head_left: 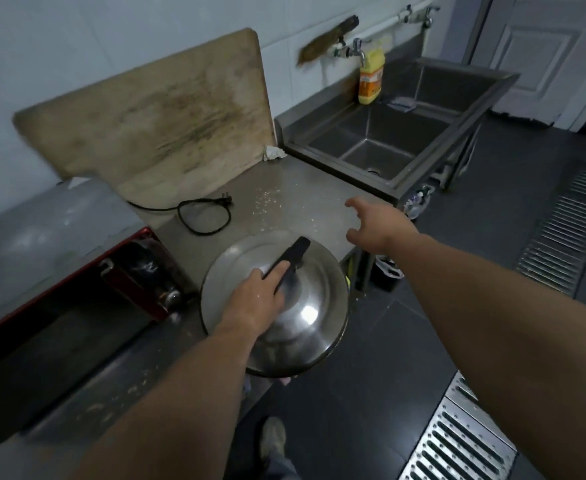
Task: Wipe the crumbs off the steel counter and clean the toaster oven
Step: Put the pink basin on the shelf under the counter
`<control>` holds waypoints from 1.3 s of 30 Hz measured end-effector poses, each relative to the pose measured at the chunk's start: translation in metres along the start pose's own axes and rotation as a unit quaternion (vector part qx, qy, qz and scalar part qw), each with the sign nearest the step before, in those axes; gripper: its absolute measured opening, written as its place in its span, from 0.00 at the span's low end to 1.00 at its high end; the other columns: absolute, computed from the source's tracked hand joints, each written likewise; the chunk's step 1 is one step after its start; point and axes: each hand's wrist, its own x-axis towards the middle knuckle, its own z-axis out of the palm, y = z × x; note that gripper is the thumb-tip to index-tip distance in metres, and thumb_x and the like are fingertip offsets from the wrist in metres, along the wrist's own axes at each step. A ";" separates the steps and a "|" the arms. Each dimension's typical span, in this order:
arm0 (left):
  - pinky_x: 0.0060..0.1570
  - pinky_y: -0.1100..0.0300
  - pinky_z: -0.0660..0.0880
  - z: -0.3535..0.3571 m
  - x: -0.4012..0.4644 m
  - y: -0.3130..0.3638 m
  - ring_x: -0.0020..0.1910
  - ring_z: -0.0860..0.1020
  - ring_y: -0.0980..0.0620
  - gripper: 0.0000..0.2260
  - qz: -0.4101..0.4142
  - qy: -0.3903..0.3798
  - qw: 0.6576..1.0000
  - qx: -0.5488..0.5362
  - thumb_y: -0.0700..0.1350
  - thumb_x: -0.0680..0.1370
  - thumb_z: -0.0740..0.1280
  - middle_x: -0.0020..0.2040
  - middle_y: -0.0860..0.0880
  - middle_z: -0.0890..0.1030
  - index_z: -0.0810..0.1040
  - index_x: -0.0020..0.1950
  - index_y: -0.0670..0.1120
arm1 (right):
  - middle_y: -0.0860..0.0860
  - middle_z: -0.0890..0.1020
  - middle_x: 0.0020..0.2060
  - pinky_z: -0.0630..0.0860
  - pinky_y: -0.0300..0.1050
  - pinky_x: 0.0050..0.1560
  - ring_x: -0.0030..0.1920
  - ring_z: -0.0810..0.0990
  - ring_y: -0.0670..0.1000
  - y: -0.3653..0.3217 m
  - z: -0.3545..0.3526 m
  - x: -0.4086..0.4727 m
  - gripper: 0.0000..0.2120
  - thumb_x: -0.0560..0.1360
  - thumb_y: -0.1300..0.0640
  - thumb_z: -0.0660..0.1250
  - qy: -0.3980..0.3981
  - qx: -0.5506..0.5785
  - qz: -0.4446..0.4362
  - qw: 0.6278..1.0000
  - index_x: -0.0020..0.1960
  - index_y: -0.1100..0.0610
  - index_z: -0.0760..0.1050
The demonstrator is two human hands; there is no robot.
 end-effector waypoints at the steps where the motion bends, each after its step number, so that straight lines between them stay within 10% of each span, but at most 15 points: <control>1: 0.48 0.53 0.75 0.012 -0.019 0.005 0.45 0.73 0.47 0.24 -0.004 -0.012 1.000 -0.005 0.53 0.82 0.56 0.53 0.48 0.68 0.53 0.77 0.66 | 0.54 0.76 0.66 0.77 0.51 0.54 0.57 0.78 0.58 0.005 0.002 -0.014 0.32 0.74 0.47 0.65 -0.011 0.005 0.002 1.000 0.75 0.44 0.58; 9: 0.56 0.54 0.74 0.121 -0.139 0.027 0.52 0.75 0.50 0.25 -0.009 -0.070 0.997 -0.021 0.55 0.83 0.56 0.57 0.50 0.69 0.51 0.77 0.67 | 0.56 0.77 0.57 0.71 0.48 0.41 0.47 0.75 0.59 0.038 0.065 -0.103 0.30 0.73 0.47 0.65 -0.095 0.001 0.011 0.995 0.73 0.47 0.60; 16: 0.59 0.52 0.73 0.215 -0.206 -0.009 0.58 0.74 0.49 0.26 0.019 -0.117 0.991 -0.056 0.55 0.82 0.57 0.61 0.48 0.69 0.50 0.77 0.67 | 0.56 0.74 0.64 0.73 0.49 0.51 0.61 0.75 0.60 0.033 0.188 -0.165 0.34 0.74 0.44 0.65 -0.185 -0.028 0.044 0.981 0.77 0.47 0.56; 39: 0.57 0.50 0.74 0.379 -0.220 -0.433 0.63 0.75 0.38 0.27 -0.231 -0.053 0.971 -0.032 0.48 0.82 0.61 0.71 0.39 0.70 0.56 0.79 0.57 | 0.50 0.70 0.70 0.73 0.47 0.56 0.65 0.75 0.57 -0.140 0.614 -0.199 0.34 0.74 0.44 0.63 -0.323 -0.013 -0.083 0.943 0.77 0.41 0.54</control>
